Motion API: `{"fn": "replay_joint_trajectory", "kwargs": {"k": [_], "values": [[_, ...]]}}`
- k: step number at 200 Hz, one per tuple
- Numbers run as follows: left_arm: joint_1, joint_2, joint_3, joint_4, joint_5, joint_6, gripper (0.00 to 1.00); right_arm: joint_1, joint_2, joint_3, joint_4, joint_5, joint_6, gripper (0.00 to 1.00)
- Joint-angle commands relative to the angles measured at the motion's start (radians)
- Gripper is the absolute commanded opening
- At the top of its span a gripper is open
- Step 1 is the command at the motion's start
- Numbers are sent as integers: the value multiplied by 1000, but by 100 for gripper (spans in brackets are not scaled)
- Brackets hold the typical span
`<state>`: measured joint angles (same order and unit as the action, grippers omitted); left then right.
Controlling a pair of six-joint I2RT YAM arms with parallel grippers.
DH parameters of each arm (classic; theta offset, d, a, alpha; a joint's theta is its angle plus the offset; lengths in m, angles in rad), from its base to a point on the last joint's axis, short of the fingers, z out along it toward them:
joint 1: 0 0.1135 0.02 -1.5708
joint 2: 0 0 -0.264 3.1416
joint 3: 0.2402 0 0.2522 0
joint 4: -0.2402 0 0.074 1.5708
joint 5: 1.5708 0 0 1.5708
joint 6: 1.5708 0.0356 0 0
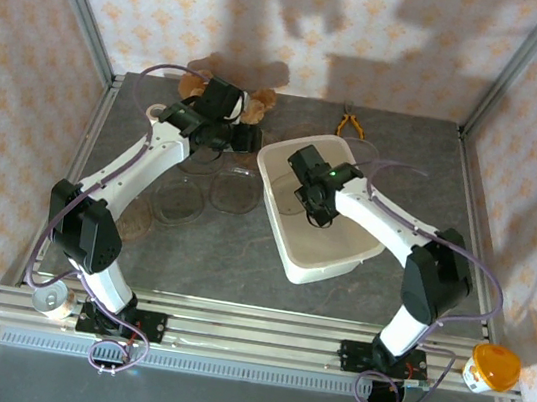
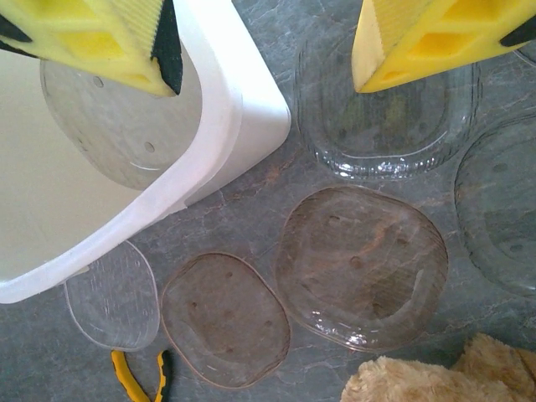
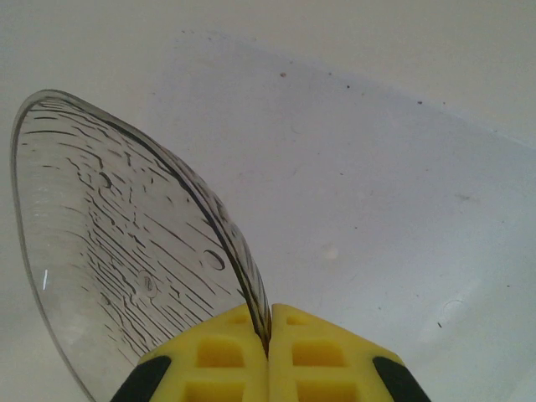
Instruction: Place the plates into the plastic bin on the countertop
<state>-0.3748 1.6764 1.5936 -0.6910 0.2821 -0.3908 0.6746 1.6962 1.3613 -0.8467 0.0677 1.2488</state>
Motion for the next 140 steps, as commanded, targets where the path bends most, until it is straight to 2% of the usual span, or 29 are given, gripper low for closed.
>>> {"fn": "replay_joint_trajectory", "kwargs": {"k": [1, 61, 140], "values": [[18, -8, -24, -4, 9, 24, 57, 8, 8, -4, -10, 22, 57, 0], [30, -12, -52, -2, 18, 21, 57, 8, 69, -29, 21, -27, 70, 0], [34, -23, -78, -8, 13, 23, 57, 8, 160, 25, -22, -47, 38, 0]]}}
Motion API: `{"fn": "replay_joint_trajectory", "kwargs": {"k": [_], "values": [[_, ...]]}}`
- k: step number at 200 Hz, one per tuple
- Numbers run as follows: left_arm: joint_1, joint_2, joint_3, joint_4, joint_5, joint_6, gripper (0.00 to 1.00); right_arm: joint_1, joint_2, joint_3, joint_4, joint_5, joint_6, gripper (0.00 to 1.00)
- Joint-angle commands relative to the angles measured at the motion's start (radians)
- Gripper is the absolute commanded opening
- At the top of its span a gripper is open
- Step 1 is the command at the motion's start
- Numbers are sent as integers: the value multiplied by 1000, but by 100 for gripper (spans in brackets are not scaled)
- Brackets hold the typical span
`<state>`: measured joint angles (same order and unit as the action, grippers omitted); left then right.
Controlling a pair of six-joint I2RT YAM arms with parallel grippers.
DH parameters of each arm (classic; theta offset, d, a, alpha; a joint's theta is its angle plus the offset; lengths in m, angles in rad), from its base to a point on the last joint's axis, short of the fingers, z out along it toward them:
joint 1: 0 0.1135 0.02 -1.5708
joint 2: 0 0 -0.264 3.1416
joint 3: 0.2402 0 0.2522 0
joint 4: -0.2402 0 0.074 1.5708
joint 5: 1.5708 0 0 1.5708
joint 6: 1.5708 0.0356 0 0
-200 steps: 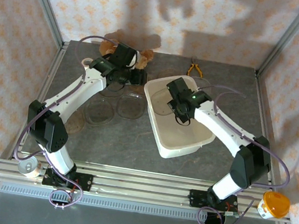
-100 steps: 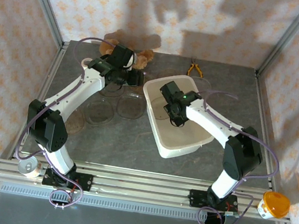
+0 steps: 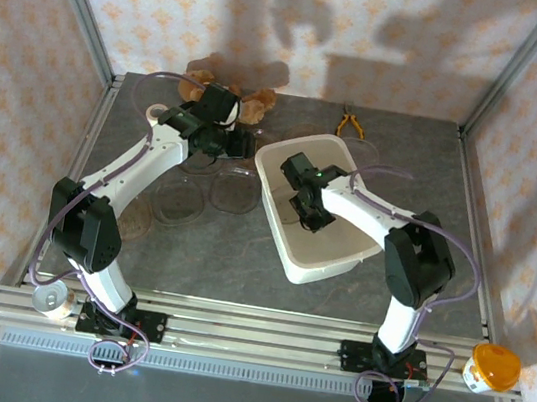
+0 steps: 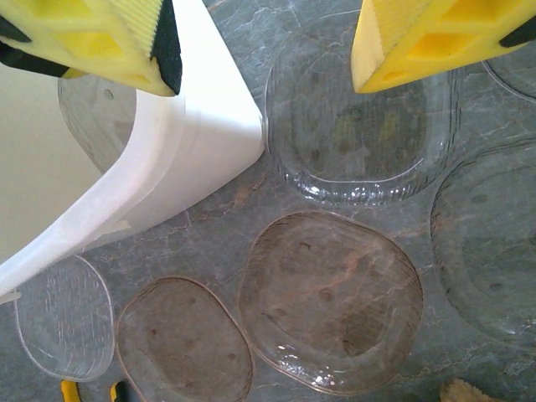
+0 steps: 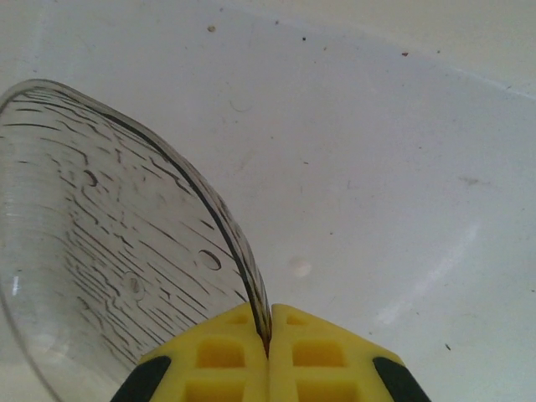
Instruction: Place the plates into the plastic bin on the countertop
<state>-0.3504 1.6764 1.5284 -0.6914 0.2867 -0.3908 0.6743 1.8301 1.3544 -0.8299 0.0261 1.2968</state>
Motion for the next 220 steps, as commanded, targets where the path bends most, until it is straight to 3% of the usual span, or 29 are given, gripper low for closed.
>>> {"fn": "replay_joint_trajectory", "kwargs": {"k": [1, 57, 85, 122, 125, 183, 220], "values": [[10, -23, -14, -8, 7, 23, 57, 9, 25, 32, -39, -6, -11, 0], [11, -32, -27, -8, 3, 20, 57, 8, 23, 66, -65, 10, -49, 30], [11, -32, -24, -8, 7, 13, 57, 8, 9, 88, -93, 32, -70, 50], [13, -39, -16, -12, -9, 4, 57, 8, -29, 139, -150, 81, -112, 59], [13, -40, -15, -13, -11, 3, 57, 8, -32, 142, -156, 87, -114, 65], [16, -58, -21, -33, -64, -52, 57, 8, -130, 191, -193, 149, -227, 67], [18, -73, -63, -42, -105, -147, 57, 8, -213, 218, -143, 202, -378, 67]]}}
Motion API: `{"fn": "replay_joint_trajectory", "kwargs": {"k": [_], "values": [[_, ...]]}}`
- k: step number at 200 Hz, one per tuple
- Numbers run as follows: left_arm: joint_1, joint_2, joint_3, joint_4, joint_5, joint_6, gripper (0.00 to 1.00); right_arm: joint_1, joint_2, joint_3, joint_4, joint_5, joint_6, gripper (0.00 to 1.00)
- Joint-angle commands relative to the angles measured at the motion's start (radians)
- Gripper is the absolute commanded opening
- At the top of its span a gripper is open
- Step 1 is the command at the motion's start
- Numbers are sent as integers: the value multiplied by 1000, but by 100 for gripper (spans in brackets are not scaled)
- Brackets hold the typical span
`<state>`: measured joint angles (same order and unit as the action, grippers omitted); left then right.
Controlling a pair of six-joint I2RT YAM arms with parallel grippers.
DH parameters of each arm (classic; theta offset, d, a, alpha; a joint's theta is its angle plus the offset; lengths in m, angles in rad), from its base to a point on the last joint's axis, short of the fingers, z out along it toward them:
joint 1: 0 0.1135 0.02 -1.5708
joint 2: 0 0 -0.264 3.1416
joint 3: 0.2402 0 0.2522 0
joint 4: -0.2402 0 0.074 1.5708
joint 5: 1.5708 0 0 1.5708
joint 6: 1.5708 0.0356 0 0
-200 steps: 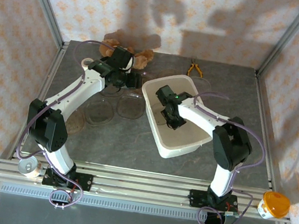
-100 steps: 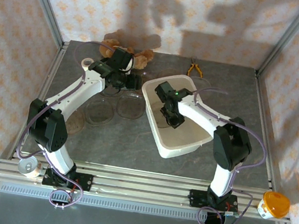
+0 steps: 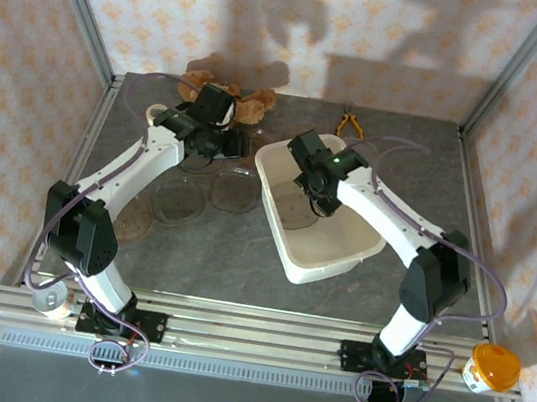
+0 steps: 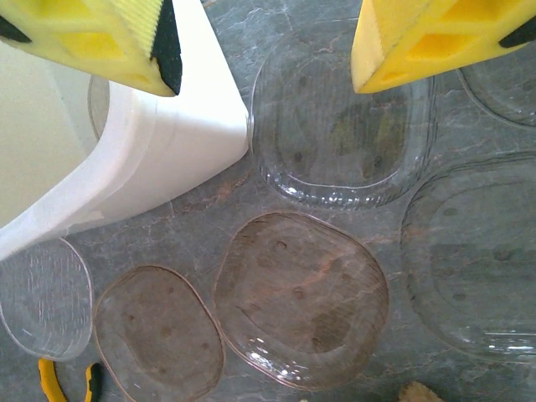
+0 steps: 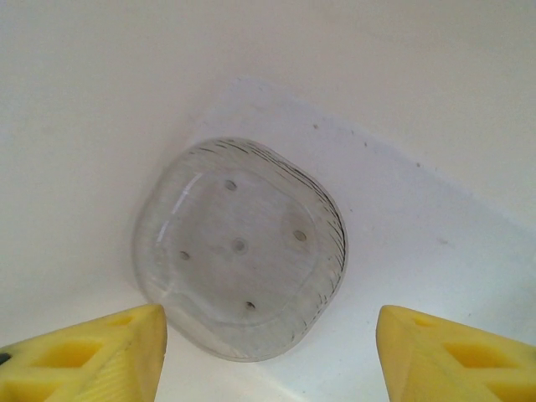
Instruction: Place the plates into the plastic bin on the countertop
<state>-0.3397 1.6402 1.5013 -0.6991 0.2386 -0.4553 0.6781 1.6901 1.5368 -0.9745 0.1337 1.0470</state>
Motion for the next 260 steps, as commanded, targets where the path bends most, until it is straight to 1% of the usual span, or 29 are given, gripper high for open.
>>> {"fn": "replay_joint_trajectory", "kwargs": {"k": [1, 4, 8, 13, 17, 30, 62, 78, 103, 136, 164, 191, 216, 260], "values": [[7, -38, -38, -35, -57, -84, 57, 5, -75, 36, 3, 96, -133, 67], [7, -39, -41, -37, -61, -85, 57, 5, -81, 37, 10, 102, -148, 67], [7, -38, -47, -41, -65, -121, 57, 5, -88, 37, 21, 110, -171, 67], [7, -36, -56, -43, -67, -140, 57, 3, -99, 36, 33, 117, -201, 71], [7, -36, -65, -44, -67, -156, 57, 2, -107, 37, 39, 124, -223, 72], [7, -33, -95, -51, -79, -216, 57, -8, -135, 36, 69, 128, -303, 73], [7, -45, -210, -5, -76, -389, 57, -63, -181, 33, 131, 70, -470, 72], [7, -64, -288, 50, -75, -487, 57, -93, -195, 32, 138, 48, -522, 72], [0, -75, -381, 124, -73, -610, 57, -117, -214, 24, 147, 48, -582, 72], [-5, -38, -467, 220, -44, -752, 58, -138, -213, 7, 159, 4, -612, 72], [-21, -4, -473, 261, -62, -809, 58, -143, -204, -11, 168, -23, -621, 72], [-39, 25, -457, 253, -81, -839, 58, -144, -202, -20, 169, -37, -630, 71], [-47, 33, -482, 255, -89, -884, 57, -150, -205, -31, 168, -42, -633, 72], [-54, 54, -494, 263, -85, -898, 57, -158, -204, -39, 172, -49, -642, 72]]}}
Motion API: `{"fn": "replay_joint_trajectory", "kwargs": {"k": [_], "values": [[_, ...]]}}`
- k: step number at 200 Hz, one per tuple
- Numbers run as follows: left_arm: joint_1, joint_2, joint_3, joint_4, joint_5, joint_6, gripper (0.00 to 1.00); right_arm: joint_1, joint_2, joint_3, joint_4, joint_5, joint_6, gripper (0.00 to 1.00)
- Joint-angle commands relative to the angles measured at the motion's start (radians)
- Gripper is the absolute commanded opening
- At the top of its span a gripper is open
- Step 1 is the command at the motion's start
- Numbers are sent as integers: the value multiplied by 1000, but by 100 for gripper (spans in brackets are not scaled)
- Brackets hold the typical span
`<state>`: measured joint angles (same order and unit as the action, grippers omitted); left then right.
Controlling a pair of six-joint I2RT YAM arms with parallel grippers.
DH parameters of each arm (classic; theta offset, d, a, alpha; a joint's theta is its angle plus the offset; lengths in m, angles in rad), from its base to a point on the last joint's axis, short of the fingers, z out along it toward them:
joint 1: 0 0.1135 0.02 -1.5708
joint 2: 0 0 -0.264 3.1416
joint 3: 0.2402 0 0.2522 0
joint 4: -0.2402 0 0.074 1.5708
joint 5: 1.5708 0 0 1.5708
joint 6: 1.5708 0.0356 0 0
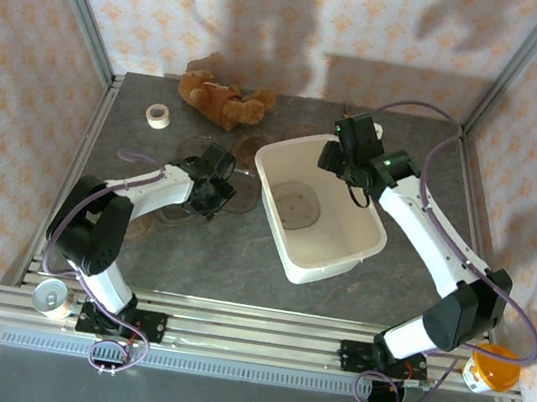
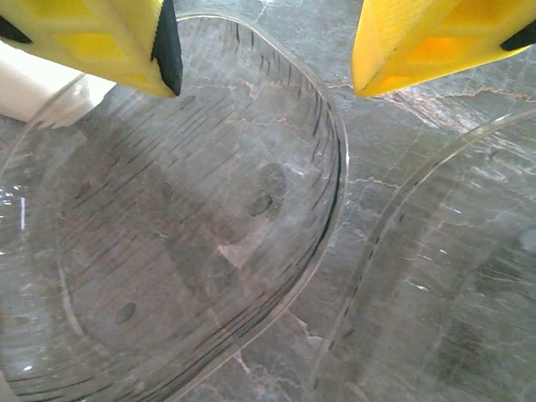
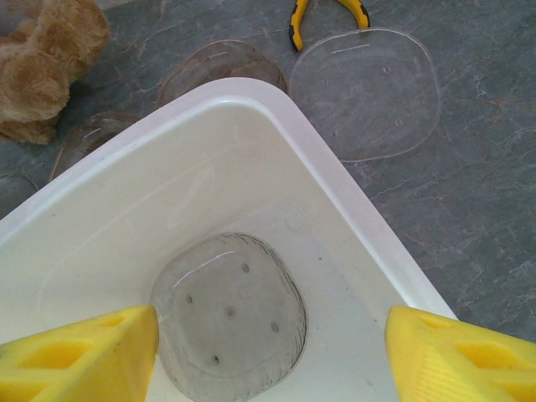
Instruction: Place the plates into the plastic bin on the countertop
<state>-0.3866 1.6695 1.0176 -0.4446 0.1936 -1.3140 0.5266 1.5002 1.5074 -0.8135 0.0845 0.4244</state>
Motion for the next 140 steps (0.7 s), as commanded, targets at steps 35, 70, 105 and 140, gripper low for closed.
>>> {"fn": "replay_joint_trajectory", "kwargs": {"k": [35, 70, 105, 140], "values": [[-11, 54, -16, 13, -50, -40, 57, -7, -9, -7, 11, -4, -19, 71], [-12, 98, -2, 41, -49, -47, 54, -8, -7, -10, 11, 0, -21, 72], [-12, 138, 12, 47, -42, -42, 50, -8, -4, -14, 9, 4, -20, 72], [-12, 159, 15, 64, -36, -46, 43, -8, -3, -23, 12, 9, -15, 72]]}}
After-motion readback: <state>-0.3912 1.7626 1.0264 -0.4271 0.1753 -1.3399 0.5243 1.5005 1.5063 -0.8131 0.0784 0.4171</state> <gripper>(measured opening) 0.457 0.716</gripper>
